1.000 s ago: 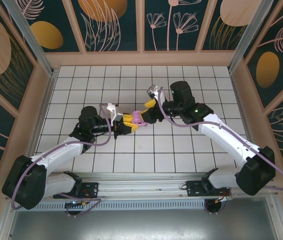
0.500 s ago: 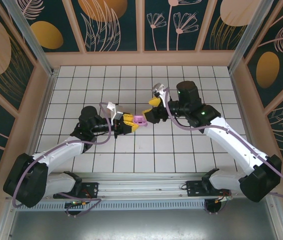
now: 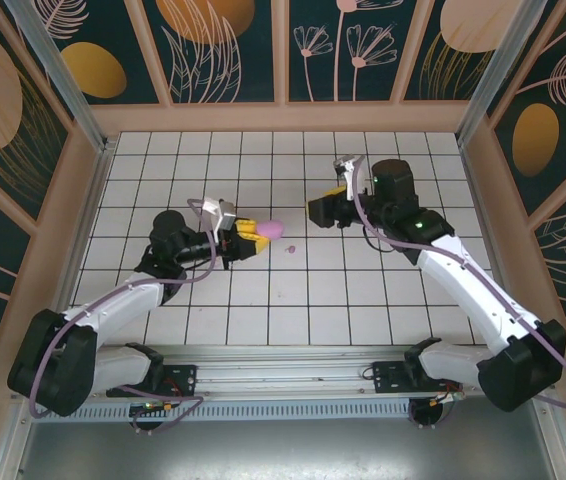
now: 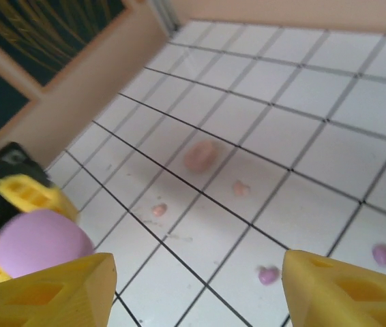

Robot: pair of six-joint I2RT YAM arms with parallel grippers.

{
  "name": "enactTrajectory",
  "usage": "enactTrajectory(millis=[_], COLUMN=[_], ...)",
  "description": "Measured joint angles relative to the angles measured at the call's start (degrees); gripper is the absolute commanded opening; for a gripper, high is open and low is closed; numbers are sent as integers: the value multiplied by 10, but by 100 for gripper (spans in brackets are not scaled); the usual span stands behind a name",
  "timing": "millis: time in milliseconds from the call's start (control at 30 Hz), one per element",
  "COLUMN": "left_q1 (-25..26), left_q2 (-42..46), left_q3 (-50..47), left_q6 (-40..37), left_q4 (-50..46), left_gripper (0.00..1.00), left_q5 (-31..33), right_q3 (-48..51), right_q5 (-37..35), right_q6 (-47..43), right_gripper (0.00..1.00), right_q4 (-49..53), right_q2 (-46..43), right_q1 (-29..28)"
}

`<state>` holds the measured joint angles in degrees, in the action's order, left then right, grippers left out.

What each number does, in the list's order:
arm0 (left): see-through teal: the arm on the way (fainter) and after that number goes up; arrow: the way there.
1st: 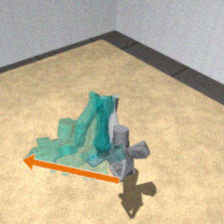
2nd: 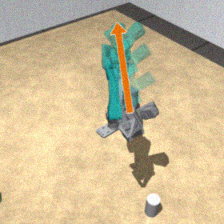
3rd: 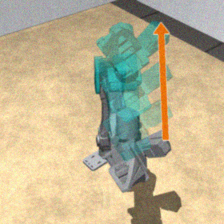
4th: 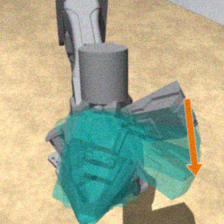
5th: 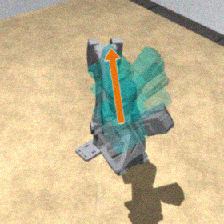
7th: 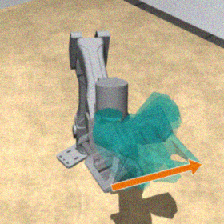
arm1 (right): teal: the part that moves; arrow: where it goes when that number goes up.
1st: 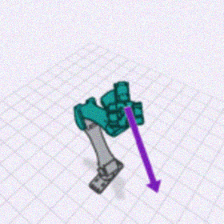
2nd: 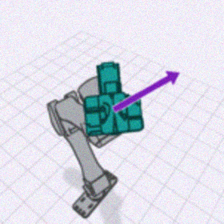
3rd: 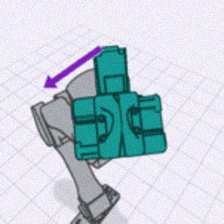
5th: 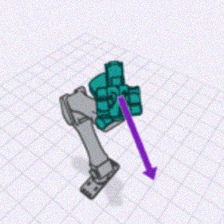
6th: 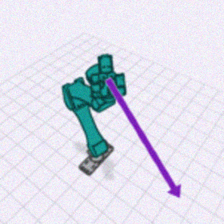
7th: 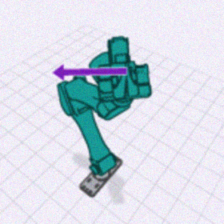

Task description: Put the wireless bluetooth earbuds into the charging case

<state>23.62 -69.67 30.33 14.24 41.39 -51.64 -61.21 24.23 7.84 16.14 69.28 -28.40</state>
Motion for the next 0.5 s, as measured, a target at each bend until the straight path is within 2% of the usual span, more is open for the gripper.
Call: enactTrajectory(millis=[233,500], left_q1=[-18,-18], left_q2=[40,82], left_q3=[-17,-37], left_q6=[-7,-23], left_q4=[-56,-100], left_gripper=[0,0], left_q5=[45,88], right_q3=[63,97], right_q5=[-54,-80], right_q6=[154,327], right_gripper=[44,44], right_q4=[-15,-72], right_q2=[107,185], right_q1=[-11,-57])
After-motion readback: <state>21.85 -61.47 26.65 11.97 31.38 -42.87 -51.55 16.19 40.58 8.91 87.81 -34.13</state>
